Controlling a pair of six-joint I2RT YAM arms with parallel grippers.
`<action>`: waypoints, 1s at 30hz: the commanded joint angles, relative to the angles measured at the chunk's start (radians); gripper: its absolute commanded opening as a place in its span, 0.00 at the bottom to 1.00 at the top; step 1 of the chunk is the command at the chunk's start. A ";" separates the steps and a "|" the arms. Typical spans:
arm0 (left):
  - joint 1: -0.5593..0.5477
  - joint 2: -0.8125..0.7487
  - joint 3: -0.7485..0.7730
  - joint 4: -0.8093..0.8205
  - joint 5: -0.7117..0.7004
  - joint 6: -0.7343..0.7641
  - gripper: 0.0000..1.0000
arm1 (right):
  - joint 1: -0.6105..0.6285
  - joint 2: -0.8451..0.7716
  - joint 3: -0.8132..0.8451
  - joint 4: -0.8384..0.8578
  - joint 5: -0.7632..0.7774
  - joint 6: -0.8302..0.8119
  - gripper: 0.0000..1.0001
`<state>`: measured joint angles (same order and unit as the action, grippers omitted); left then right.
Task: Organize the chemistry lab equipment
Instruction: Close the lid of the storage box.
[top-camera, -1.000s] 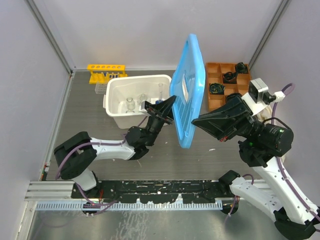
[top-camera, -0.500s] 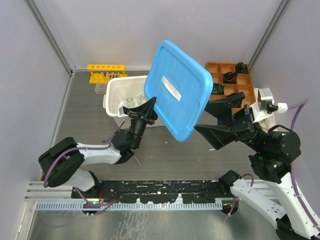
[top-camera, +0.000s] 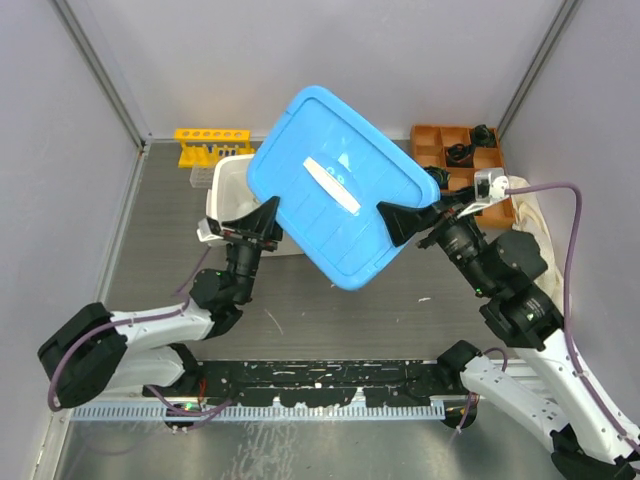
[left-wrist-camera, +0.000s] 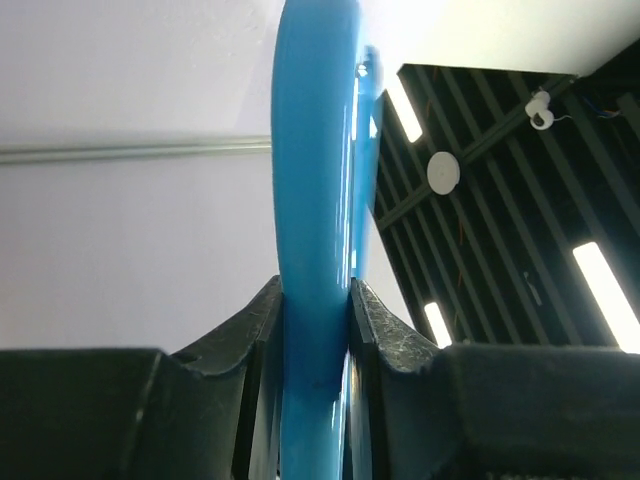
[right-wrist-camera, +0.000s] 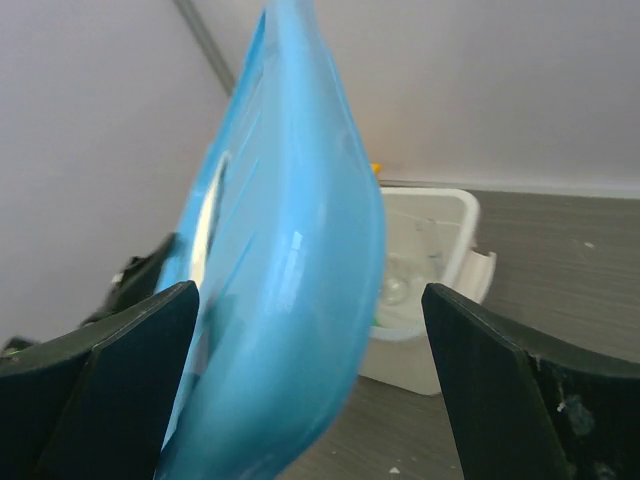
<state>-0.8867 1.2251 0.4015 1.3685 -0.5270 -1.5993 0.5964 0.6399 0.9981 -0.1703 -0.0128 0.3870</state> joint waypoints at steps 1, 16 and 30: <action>0.016 -0.094 -0.020 0.061 -0.002 0.100 0.00 | 0.002 0.059 0.032 -0.076 0.269 -0.060 1.00; 0.034 -0.244 -0.070 -0.079 -0.129 0.288 0.00 | 0.002 0.061 -0.098 0.104 0.184 0.061 1.00; 0.055 -0.215 -0.033 -0.126 -0.133 0.398 0.00 | 0.001 -0.001 -0.075 0.098 0.275 0.153 0.97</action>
<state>-0.8524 1.0073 0.3069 1.2198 -0.6834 -1.2484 0.5964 0.6601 0.8761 -0.1482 0.2863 0.4896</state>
